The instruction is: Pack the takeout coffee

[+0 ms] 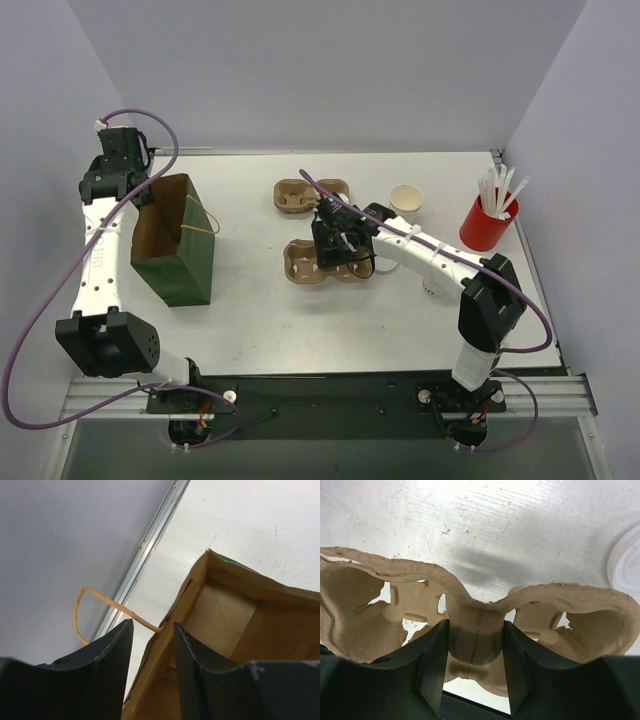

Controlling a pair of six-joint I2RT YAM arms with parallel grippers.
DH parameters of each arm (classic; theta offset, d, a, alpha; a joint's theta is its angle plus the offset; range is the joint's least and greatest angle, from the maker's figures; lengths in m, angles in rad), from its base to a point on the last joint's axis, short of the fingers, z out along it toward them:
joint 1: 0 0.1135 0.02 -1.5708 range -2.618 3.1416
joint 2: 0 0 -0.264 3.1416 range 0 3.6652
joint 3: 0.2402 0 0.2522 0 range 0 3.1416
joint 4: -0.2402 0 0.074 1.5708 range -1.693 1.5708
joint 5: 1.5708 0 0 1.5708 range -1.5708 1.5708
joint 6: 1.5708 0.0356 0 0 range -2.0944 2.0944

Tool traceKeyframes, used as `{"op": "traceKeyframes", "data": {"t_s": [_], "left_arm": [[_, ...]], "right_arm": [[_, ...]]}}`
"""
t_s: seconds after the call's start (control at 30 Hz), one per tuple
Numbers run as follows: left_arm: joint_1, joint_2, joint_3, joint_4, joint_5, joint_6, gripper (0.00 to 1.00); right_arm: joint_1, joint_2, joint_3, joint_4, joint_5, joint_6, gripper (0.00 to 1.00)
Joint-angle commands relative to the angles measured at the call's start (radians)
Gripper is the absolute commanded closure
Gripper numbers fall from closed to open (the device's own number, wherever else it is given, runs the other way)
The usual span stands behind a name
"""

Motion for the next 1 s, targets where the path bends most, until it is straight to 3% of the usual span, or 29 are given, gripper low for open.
{"op": "traceKeyframes", "data": {"t_s": [0.0, 0.57, 0.77, 0.87, 0.93, 0.97], "left_arm": [[0.006, -0.014, -0.006, 0.003, 0.031, 0.012, 0.52], [-0.013, -0.113, -0.092, -0.010, -0.024, 0.010, 0.57], [-0.032, -0.118, -0.083, -0.007, -0.007, 0.021, 0.77], [-0.049, -0.089, -0.077, -0.021, 0.005, 0.027, 0.82], [-0.059, -0.080, -0.078, -0.021, 0.013, 0.029, 0.82], [-0.062, -0.077, -0.075, -0.023, 0.013, 0.030, 0.77]], "right_arm": [[-0.009, -0.053, -0.006, -0.007, 0.004, -0.012, 0.61], [-0.009, -0.037, -0.013, -0.007, 0.003, -0.019, 0.61], [-0.013, -0.040, 0.006, -0.010, 0.013, -0.017, 0.61], [-0.019, -0.045, 0.010, -0.011, 0.015, -0.019, 0.61], [-0.021, -0.053, 0.010, -0.011, 0.020, -0.019, 0.61], [-0.022, -0.056, 0.007, -0.013, 0.021, -0.019, 0.61]]}}
